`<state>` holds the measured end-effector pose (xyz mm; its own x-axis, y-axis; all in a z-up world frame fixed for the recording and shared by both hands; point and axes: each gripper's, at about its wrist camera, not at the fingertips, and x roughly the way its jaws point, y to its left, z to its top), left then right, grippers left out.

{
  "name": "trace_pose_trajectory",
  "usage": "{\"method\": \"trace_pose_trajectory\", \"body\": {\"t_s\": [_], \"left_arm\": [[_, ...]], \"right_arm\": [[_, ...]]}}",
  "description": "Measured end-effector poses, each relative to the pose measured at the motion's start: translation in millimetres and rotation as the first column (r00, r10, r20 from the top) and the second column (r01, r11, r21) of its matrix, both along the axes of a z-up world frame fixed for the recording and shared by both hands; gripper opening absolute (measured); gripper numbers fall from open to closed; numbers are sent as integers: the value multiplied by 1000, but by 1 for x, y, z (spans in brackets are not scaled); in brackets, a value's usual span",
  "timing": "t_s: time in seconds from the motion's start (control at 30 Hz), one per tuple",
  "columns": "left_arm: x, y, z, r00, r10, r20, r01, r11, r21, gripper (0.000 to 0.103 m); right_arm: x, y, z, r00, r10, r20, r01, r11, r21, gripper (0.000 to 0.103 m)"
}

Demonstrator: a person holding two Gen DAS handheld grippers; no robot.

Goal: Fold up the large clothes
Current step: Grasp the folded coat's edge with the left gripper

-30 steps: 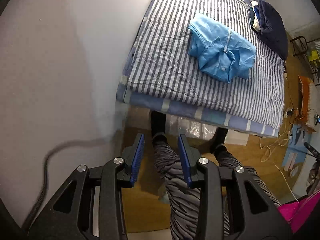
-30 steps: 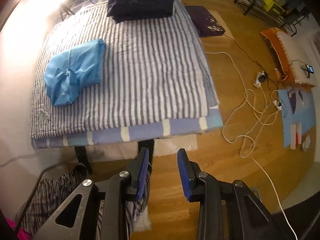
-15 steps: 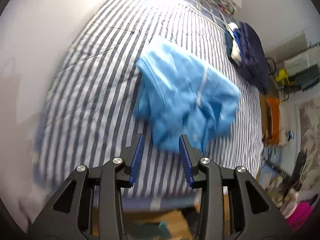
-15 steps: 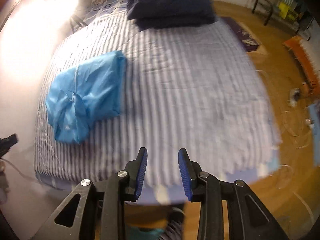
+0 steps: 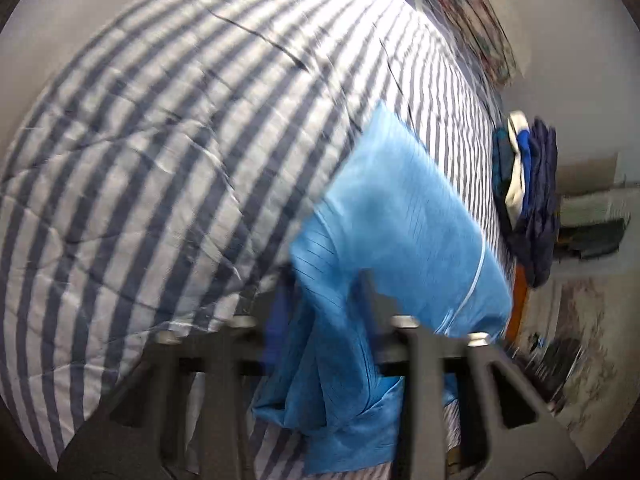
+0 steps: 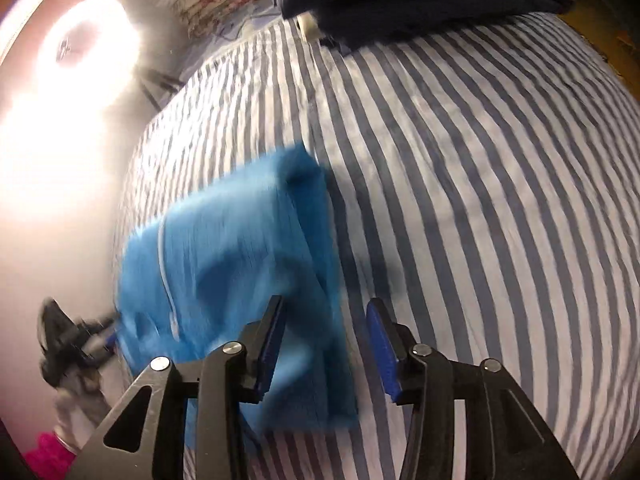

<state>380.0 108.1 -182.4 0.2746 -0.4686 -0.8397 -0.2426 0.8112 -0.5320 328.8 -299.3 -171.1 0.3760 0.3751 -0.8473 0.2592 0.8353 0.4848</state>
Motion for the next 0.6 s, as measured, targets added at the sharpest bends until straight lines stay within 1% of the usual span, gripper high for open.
{"method": "trace_pose_trajectory", "body": {"t_s": [0.1,0.13,0.2,0.3,0.4,0.43,0.47,0.53,0.57,0.6], "left_arm": [[-4,-15,-9,997,-78,-21,80,992,94,9],[-6,-17,-11,996,-81,-25,83,992,90,9],[-4,-17,-15,997,-69,-22,70,995,77,9],[-1,-14,-13,998,-56,-12,57,996,72,9],[4,-14,-12,997,-80,-6,80,993,91,7],[6,-16,-11,996,-86,-5,86,991,98,7],[6,-18,-11,996,-90,-1,89,990,105,6],[9,-22,-11,996,-93,8,91,989,117,5],[9,-24,-11,995,-98,13,95,987,128,5],[9,-25,-12,994,-104,16,101,985,137,5]], "right_arm": [[24,-6,2,1000,20,21,-22,996,89,46],[34,-7,2,999,31,28,-35,987,154,46],[51,-6,-1,998,64,24,-68,971,230,46],[78,1,-9,994,112,16,-113,962,249,47],[100,4,-21,994,109,1,-105,956,273,45],[104,6,-24,994,109,-2,-104,959,264,39],[106,9,-24,993,117,0,-113,961,254,36],[114,14,-19,988,150,38,-154,965,211,18],[117,18,-12,981,178,77,-188,969,160,14],[122,22,-8,974,200,105,-210,974,91,7]]}}
